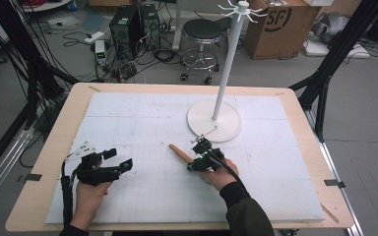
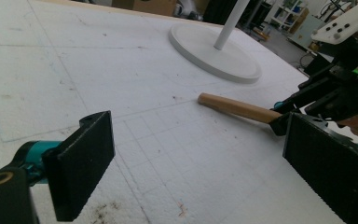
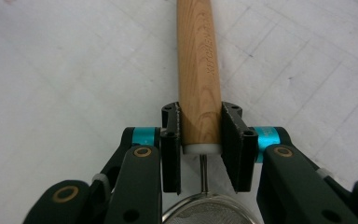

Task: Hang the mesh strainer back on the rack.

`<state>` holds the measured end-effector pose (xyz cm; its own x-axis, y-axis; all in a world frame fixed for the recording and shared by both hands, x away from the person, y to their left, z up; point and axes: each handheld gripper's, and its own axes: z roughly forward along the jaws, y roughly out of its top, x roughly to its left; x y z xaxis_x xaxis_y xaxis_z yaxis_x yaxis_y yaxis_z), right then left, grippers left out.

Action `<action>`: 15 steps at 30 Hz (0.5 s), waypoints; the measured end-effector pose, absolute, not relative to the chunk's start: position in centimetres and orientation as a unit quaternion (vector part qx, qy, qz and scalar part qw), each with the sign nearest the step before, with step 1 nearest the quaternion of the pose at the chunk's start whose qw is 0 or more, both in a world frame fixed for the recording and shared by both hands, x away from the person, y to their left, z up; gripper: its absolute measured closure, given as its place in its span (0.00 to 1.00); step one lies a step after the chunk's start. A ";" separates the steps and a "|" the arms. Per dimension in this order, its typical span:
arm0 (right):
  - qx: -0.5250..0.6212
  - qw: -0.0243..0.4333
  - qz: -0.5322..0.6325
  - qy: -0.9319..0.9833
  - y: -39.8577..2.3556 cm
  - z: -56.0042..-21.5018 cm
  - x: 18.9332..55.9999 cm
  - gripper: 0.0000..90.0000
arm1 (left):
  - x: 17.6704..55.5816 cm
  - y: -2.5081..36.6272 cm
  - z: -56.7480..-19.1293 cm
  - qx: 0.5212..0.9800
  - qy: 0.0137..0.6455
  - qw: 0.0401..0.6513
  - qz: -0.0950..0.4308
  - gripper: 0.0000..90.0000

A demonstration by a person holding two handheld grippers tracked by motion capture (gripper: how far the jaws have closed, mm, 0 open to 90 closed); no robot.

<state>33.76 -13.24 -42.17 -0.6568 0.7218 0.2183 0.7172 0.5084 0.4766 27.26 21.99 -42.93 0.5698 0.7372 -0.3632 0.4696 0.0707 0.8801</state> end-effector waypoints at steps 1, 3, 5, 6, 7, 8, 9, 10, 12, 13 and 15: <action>0.417 0.002 0.281 0.864 -13.4 -41.9 33.7 0.79 | 27.3 22.0 -42.9 0.671 0.449 0.578 0.115 0.11; 0.423 0.000 0.295 0.857 -13.9 -41.4 33.7 0.79 | 27.3 21.9 -42.9 0.671 0.449 0.578 0.115 0.11; 0.427 -0.007 0.307 0.851 -14.4 -40.9 33.7 0.79 | 27.2 21.9 -42.9 0.672 0.448 0.579 0.114 0.11; 0.425 -0.010 0.309 0.851 -14.6 -40.7 33.8 0.79 | 27.2 21.9 -42.9 0.671 0.449 0.579 0.115 0.11; 0.424 -0.009 0.310 0.851 -14.8 -40.5 33.8 0.79 | 27.2 21.9 -42.9 0.671 0.449 0.579 0.115 0.11; 0.421 -0.010 0.308 0.853 -14.9 -40.2 33.8 0.79 | 27.2 21.9 -42.9 0.671 0.449 0.579 0.115 0.11; 0.419 -0.011 0.311 0.853 -15.0 -39.8 33.8 0.79 | 27.2 21.9 -42.9 0.671 0.449 0.579 0.115 0.11; 0.418 -0.010 0.311 0.853 -15.1 -39.4 33.8 0.79 | 27.2 21.9 -42.9 0.672 0.448 0.578 0.115 0.11; 0.415 -0.004 0.309 0.856 -15.3 -38.5 33.8 0.79 | 27.2 21.9 -42.9 0.672 0.448 0.578 0.115 0.11; 0.414 0.000 0.310 0.856 -15.4 -38.0 33.9 0.79 | 27.2 21.9 -42.9 0.672 0.448 0.578 0.116 0.11; 0.414 0.006 0.316 0.854 -15.6 -37.2 34.0 0.79 | 27.2 21.9 -42.9 0.673 0.448 0.578 0.115 0.11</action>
<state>33.96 -15.65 -37.19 -0.6573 0.7106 0.2512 0.7031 0.4580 0.5440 27.19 21.85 -42.93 0.5727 0.7350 -0.3631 0.4696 0.0689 0.8802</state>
